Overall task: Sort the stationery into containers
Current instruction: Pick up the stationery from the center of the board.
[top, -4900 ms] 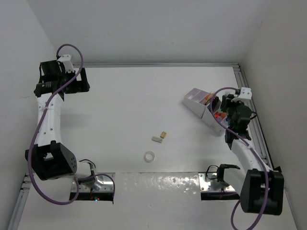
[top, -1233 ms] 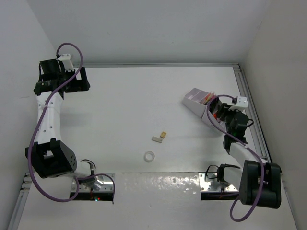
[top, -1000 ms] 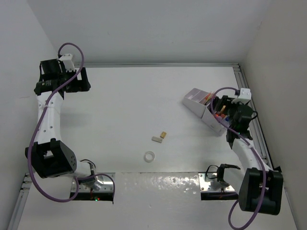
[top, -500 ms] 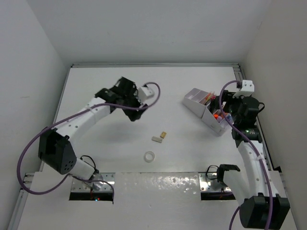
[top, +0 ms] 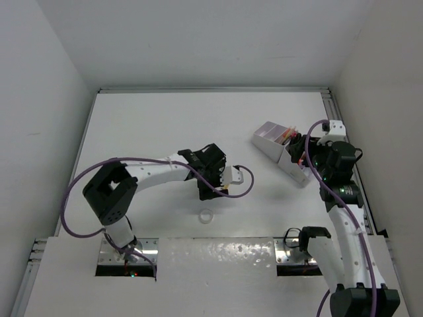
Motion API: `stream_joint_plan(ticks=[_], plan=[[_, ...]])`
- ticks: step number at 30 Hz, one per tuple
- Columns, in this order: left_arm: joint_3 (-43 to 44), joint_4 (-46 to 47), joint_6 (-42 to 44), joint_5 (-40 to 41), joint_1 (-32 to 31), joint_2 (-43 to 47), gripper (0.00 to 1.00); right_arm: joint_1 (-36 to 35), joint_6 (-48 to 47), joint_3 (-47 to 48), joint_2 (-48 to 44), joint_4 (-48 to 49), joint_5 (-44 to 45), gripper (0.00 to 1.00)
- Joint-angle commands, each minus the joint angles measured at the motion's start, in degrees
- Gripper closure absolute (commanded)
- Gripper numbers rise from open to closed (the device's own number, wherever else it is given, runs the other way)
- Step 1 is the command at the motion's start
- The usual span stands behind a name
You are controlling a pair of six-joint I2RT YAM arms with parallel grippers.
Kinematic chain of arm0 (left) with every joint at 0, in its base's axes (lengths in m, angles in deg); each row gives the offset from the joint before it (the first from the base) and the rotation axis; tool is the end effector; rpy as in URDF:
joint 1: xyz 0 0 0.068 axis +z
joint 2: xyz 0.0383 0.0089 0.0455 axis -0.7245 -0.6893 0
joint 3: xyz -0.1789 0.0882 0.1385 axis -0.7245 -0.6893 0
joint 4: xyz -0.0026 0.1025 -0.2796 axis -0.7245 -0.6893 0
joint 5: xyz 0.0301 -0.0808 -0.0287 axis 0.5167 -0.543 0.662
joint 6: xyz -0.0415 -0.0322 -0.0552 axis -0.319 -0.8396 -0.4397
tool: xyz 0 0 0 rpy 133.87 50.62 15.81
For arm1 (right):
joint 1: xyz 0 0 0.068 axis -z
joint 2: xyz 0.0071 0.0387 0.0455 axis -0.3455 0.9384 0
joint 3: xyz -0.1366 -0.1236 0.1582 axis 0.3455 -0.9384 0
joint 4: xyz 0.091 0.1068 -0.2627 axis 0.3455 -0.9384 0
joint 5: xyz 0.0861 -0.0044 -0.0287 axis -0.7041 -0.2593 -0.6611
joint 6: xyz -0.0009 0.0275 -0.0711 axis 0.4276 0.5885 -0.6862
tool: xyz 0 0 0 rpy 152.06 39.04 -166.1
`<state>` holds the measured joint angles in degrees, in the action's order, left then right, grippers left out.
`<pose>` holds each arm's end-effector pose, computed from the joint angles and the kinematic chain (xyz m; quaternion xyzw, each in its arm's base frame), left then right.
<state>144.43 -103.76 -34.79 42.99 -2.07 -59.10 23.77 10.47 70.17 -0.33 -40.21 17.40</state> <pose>0.2351 -0.2844 0.1203 0.6844 0.6952 -0.1119 0.1895 0.2677 -0.0094 0.2549 0.1037 0.8034 0.1079 0.5763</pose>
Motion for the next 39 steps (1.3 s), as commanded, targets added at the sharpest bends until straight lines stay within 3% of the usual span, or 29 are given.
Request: stream_joint_plan(ticks=[1, 11, 18, 22, 24, 27, 30, 34, 39], plan=[[1.3, 6.7, 0.2, 1.5, -0.7, -3.4, 0.22, -0.4, 1.0, -0.7, -2.4, -1.3, -0.7, 0.29], [-1.2, 11.7, 0.6, 1.3, -2.4, -8.0, 0.23, -0.4, -0.2, -1.2, -4.5, -5.0, 0.2, 0.27], [-0.8, 12.5, 0.6, 1.2, -2.7, -10.0, 0.31, -0.4, 0.1, -2.1, -5.5, -5.5, 0.1, 0.27], [-0.8, 11.1, 0.4, 1.2, -3.1, -11.0, 0.47, -0.4, -1.1, -1.7, -6.0, -6.4, 0.7, 0.27], [-0.6, 8.8, 1.0, 1.2, -3.0, -10.8, 0.51, -0.4, -1.5, -1.5, -6.3, -6.4, 1.2, 0.26], [-1.7, 7.8, 1.5, 1.8, -2.3, -10.5, 0.69, -0.4, -1.7, -1.5, -6.8, -6.4, 1.9, 0.26], [-2.1, 7.3, 0.4, 3.2, -1.8, -10.1, 1.00, -0.4, -1.2, -1.9, -7.0, -5.5, 2.5, 0.25], [0.9, 3.0, -0.4, 1.5, -0.1, -8.8, 1.00, -0.4, -0.5, -2.0, -6.9, -4.4, 2.6, 0.25], [13.5, -6.4, -1.2, -3.5, 3.7, -7.3, 1.00, -0.4, 0.9, -2.4, -5.9, -3.6, 3.2, 0.25]])
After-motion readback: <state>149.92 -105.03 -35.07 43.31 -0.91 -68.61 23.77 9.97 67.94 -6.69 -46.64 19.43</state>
